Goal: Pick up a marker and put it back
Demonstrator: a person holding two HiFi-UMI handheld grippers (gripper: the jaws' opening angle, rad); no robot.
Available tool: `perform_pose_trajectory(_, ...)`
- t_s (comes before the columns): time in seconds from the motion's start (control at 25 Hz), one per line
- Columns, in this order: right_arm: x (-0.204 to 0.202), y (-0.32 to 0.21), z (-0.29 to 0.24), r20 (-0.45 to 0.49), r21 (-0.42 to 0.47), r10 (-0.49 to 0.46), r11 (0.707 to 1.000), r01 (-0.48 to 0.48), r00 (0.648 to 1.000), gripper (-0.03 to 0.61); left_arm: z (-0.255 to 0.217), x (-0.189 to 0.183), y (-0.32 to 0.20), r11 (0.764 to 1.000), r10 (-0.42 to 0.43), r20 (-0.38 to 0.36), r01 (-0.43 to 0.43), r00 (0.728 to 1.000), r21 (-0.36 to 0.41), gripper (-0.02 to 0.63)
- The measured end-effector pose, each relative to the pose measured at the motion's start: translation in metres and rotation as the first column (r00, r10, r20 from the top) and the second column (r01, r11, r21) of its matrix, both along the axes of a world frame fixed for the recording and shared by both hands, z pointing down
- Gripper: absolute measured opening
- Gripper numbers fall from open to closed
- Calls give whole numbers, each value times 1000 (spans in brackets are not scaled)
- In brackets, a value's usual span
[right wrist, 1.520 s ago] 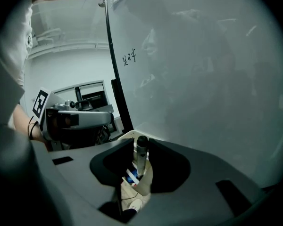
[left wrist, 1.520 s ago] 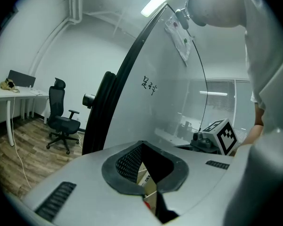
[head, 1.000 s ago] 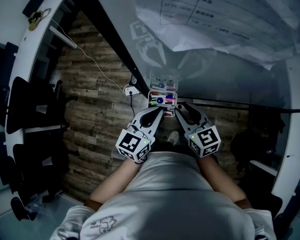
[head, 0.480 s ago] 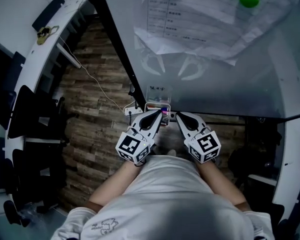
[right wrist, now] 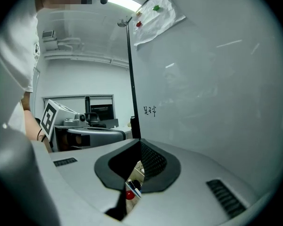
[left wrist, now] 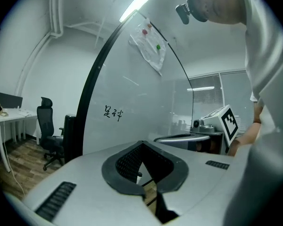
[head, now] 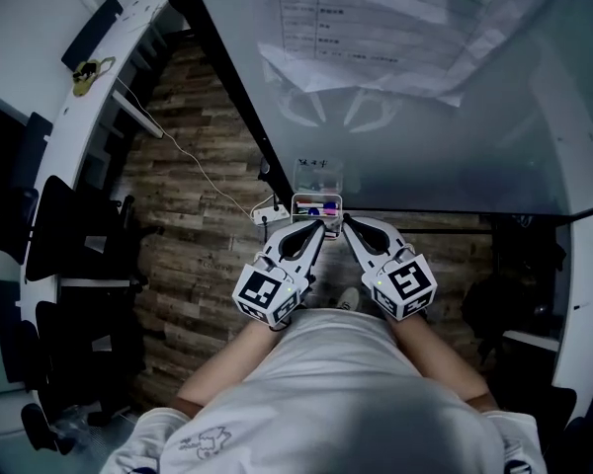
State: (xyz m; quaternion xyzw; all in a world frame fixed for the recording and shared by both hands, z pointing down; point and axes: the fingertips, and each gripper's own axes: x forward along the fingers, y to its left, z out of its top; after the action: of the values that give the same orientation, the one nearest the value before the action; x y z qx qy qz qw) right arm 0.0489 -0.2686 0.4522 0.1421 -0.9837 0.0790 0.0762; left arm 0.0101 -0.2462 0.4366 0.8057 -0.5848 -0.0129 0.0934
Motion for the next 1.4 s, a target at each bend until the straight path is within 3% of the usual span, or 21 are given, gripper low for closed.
perform_pose_trajectory(0.44,-8,49,-37,15,95,129,987,-130,992,9,-39,-13,47,983,157,43,-161,987,90,5)
perform_pose_trajectory(0.96,-9,126,-48,90,24,310,949,-313,947,9,-53,-48,123,959,261,-3,-259,965,118,5)
perform_pose_trajectory(1.4,19,173,-51,99,36,379,923,-384,920,9,-56,-30,181,940,319,-15,-314,948,134,5)
